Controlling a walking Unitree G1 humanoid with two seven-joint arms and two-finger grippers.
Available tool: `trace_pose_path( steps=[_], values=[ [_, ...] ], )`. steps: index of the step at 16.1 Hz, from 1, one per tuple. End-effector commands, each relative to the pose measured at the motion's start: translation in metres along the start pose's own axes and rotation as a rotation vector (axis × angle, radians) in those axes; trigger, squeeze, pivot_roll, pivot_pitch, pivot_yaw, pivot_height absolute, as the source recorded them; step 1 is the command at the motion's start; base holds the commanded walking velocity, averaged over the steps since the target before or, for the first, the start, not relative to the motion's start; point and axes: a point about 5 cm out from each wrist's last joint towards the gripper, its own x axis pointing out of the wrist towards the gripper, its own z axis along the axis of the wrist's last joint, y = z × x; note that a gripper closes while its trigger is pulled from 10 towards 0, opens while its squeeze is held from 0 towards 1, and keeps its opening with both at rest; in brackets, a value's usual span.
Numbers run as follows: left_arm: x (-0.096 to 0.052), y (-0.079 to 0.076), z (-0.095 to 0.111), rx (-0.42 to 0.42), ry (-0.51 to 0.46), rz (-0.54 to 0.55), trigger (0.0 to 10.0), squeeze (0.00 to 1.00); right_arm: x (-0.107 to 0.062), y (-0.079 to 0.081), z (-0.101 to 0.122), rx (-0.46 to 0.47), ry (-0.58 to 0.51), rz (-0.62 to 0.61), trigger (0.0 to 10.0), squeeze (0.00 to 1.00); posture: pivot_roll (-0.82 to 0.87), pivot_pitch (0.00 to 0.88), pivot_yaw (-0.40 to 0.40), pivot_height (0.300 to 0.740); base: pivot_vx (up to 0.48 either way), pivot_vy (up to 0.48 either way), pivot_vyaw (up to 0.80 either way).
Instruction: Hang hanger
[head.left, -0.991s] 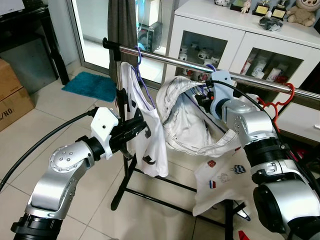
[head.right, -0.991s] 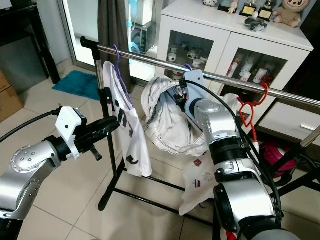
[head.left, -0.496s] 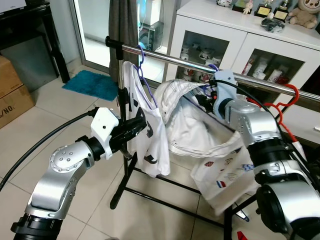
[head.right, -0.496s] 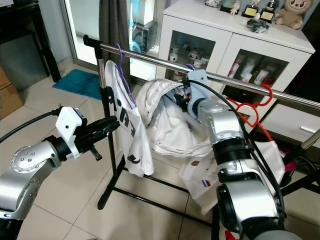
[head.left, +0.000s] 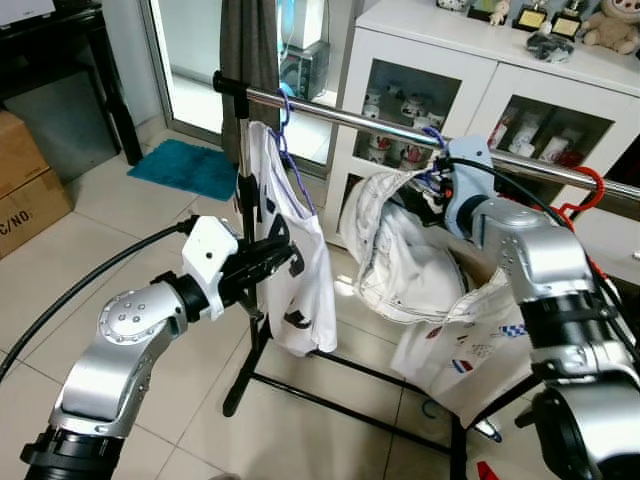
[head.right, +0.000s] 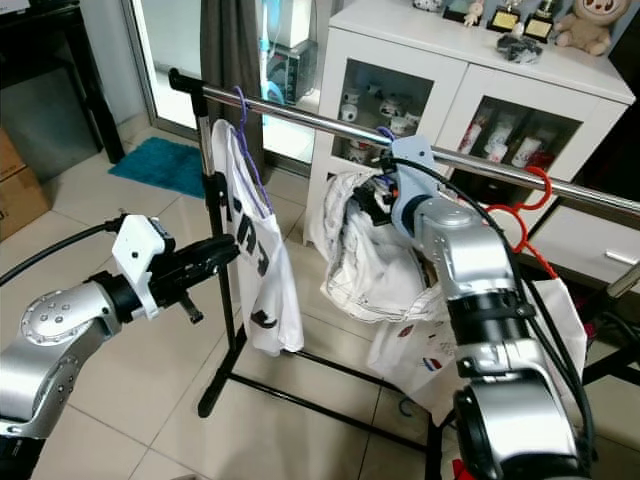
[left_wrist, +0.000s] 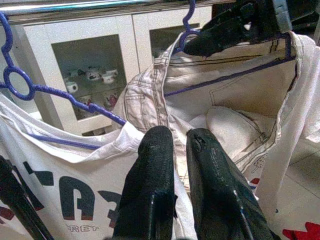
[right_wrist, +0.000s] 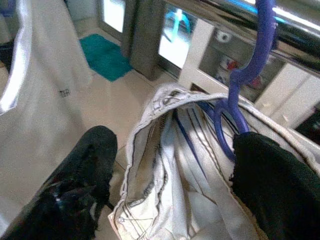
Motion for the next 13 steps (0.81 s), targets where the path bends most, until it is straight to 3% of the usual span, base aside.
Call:
trace_pose_path(
  steps=[1,5,6,7,11,13],
  values=[
    [0.003,0.001,0.002,0.010,0.006,-0.033,10.0,0.00,-0.009,-0.003,0.004,-0.016,-0.011,0.017,10.0,1.00,-0.07,0.000,-0.049,0.740,0.000,0.000,0.00],
    [0.005,0.003,0.002,0.015,0.012,-0.050,10.0,0.00,-0.012,0.003,-0.003,-0.040,-0.001,0.052,10.0,1.00,-0.08,0.000,-0.037,0.740,0.000,0.000,0.00],
    [0.006,0.002,0.003,0.015,0.013,-0.052,10.0,0.00,-0.012,0.004,-0.004,-0.045,0.004,0.053,10.0,0.96,-0.08,0.000,-0.036,0.740,0.000,0.000,0.00],
    [0.006,0.002,0.002,0.016,0.014,-0.056,10.0,0.00,-0.012,0.007,-0.006,-0.057,0.013,0.054,10.0,0.00,-0.08,0.000,-0.038,0.740,0.000,0.000,0.00],
    [0.005,0.000,0.002,0.012,0.014,-0.057,10.0,0.00,-0.007,0.013,-0.005,-0.055,0.044,0.044,10.0,0.00,-0.08,0.000,-0.050,0.740,0.000,0.000,0.00],
    [0.005,0.000,0.001,0.007,0.014,-0.058,10.0,0.00,0.001,0.016,-0.007,-0.006,0.050,0.060,10.0,0.00,-0.08,0.000,-0.053,0.740,0.000,0.000,0.00]
  ],
)
